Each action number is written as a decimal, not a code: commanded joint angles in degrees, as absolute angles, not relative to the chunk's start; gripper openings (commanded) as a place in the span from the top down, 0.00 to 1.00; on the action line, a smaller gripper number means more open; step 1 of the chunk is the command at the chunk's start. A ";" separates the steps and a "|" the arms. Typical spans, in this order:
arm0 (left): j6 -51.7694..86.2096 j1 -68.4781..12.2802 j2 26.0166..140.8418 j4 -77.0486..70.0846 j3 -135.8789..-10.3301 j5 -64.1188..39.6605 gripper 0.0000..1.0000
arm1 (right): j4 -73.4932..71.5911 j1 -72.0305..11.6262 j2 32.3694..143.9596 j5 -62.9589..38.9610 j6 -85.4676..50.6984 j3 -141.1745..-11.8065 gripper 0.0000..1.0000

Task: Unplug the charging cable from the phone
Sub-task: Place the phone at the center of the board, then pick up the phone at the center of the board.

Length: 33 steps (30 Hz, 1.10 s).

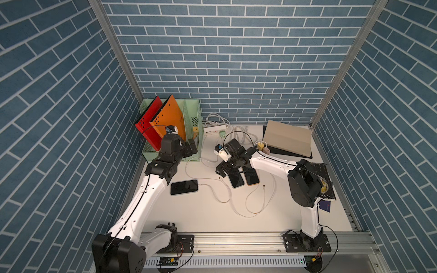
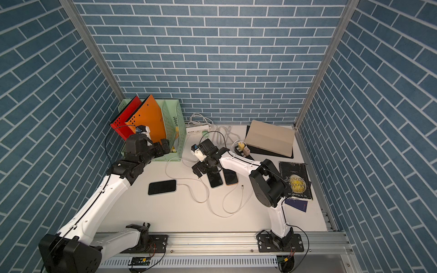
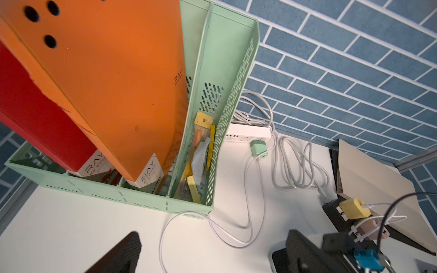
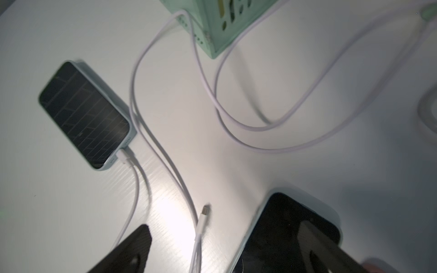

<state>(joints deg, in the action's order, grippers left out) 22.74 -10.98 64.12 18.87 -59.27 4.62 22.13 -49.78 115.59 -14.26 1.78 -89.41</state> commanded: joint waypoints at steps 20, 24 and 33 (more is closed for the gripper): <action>29.30 7.66 55.84 22.58 -51.78 0.28 0.00 | 22.53 -62.83 137.98 -24.84 32.97 -115.52 0.01; 29.98 8.99 54.83 22.54 -50.40 0.18 0.00 | 25.98 -63.45 142.49 -25.92 33.77 -122.36 0.01; 30.78 9.91 53.73 22.50 -48.57 0.00 0.00 | 26.89 -63.89 148.65 -27.93 33.09 -128.40 0.00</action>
<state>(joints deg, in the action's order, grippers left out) 30.39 9.50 54.68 22.13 -49.50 0.30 24.27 -63.33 146.56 -25.80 32.01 -126.65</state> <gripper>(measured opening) 0.998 0.995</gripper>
